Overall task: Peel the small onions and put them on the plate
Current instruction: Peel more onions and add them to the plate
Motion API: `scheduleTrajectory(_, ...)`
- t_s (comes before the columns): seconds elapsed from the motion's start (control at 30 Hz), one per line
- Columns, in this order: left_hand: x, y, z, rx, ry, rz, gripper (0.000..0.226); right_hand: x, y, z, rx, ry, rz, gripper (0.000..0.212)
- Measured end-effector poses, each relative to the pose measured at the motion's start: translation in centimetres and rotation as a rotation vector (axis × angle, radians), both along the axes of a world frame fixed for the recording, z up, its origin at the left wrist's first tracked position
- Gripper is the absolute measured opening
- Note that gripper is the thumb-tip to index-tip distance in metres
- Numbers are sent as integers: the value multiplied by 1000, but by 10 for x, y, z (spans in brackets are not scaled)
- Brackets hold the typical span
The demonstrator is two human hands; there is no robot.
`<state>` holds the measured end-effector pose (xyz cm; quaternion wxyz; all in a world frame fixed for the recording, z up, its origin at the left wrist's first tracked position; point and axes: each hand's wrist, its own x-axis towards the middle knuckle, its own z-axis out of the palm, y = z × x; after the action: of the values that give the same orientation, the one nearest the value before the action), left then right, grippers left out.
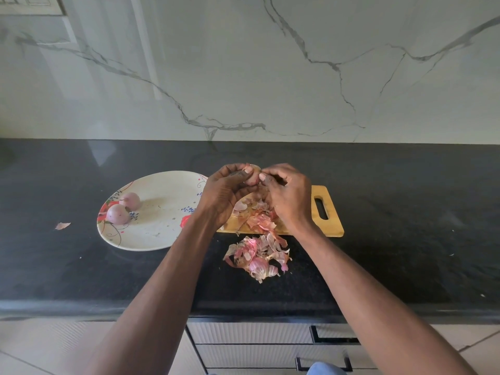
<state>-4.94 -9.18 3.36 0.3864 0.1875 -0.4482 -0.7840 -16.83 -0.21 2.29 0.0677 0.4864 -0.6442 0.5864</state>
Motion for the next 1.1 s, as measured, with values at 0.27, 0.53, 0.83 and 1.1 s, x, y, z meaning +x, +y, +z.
scheduleTrajectory(0.27, -2, 0, -2, 12, -4, 4, 31, 2, -3, -6, 1, 194, -26, 5)
scheduleTrajectory(0.53, 0, 3, 0, 28, 4, -3, 35, -2, -4, -9, -6, 276, -45, 7)
scheduleTrajectory(0.83, -1, 3, 0, 6, -34, -26, 25, -3, -4, -11, -10, 325, -49, 15)
scheduleTrajectory(1.1, 0, -1, 1, 35, -10, -21, 28, -4, -2, -7, -69, 185, 26, 5)
